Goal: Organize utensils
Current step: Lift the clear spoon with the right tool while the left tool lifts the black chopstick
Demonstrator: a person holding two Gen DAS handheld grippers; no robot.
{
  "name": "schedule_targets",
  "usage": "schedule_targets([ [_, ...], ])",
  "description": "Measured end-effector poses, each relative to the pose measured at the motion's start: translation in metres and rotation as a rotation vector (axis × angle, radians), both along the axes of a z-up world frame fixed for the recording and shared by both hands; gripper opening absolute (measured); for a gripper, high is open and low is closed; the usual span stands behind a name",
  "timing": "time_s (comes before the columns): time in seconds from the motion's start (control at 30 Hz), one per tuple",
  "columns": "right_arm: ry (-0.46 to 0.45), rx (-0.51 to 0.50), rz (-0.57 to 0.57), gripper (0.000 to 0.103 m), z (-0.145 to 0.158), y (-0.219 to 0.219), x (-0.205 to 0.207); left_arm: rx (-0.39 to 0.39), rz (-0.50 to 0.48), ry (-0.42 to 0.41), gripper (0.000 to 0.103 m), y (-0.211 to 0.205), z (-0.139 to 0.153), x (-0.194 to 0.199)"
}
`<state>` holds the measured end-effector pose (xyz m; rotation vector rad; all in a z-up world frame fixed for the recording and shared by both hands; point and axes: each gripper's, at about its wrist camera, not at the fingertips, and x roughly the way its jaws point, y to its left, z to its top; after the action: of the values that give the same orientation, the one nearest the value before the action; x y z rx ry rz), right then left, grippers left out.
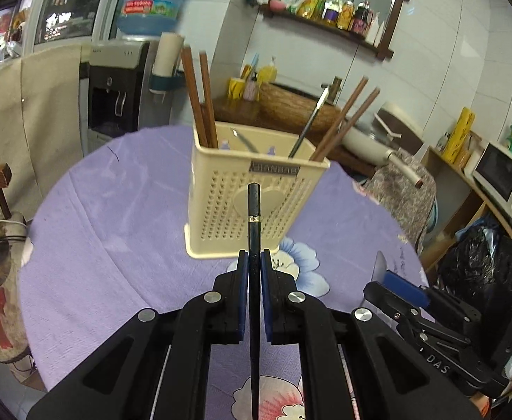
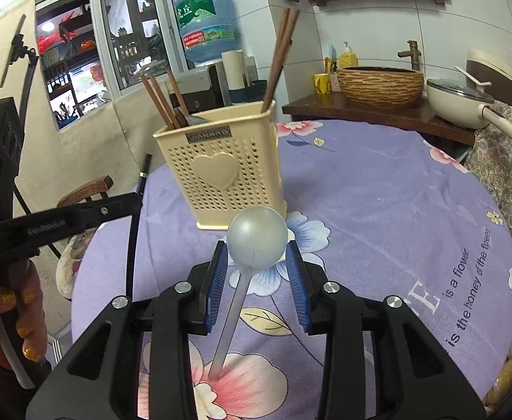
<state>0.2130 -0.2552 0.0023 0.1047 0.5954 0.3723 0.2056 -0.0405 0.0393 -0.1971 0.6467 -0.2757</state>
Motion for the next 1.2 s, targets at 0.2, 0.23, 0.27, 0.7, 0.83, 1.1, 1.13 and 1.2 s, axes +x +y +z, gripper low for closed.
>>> schedule_targets([
  [0.2,-0.012,-0.032,0.015,0.007,0.008,0.012,0.006,-0.010,0.004,-0.048,0.007,0.005,0.017,-0.005],
  [0.23,-0.006,-0.031,0.018,0.007,0.007,0.011,0.008,-0.012,0.004,-0.045,0.007,0.005,0.016,-0.005],
  [0.27,0.001,-0.033,0.022,0.006,0.006,0.010,0.012,-0.016,0.004,-0.044,0.007,0.006,0.015,-0.004],
  [0.7,0.232,-0.149,-0.007,0.056,-0.053,0.040,0.082,-0.025,0.010,-0.061,0.007,0.011,0.015,-0.011],
  [0.83,0.289,-0.214,-0.017,0.054,-0.072,0.060,0.104,-0.034,0.009,-0.067,0.007,0.014,0.016,-0.017],
  [1.1,0.292,-0.276,-0.072,0.044,-0.081,0.077,0.125,-0.042,-0.001,-0.072,0.007,0.015,0.017,-0.021],
  [1.13,0.290,-0.276,-0.071,0.038,-0.082,0.079,0.126,-0.043,-0.001,-0.073,0.007,0.015,0.017,-0.022],
  [1.2,0.292,-0.278,-0.070,0.036,-0.081,0.080,0.125,-0.041,-0.003,-0.072,0.007,0.014,0.017,-0.022],
])
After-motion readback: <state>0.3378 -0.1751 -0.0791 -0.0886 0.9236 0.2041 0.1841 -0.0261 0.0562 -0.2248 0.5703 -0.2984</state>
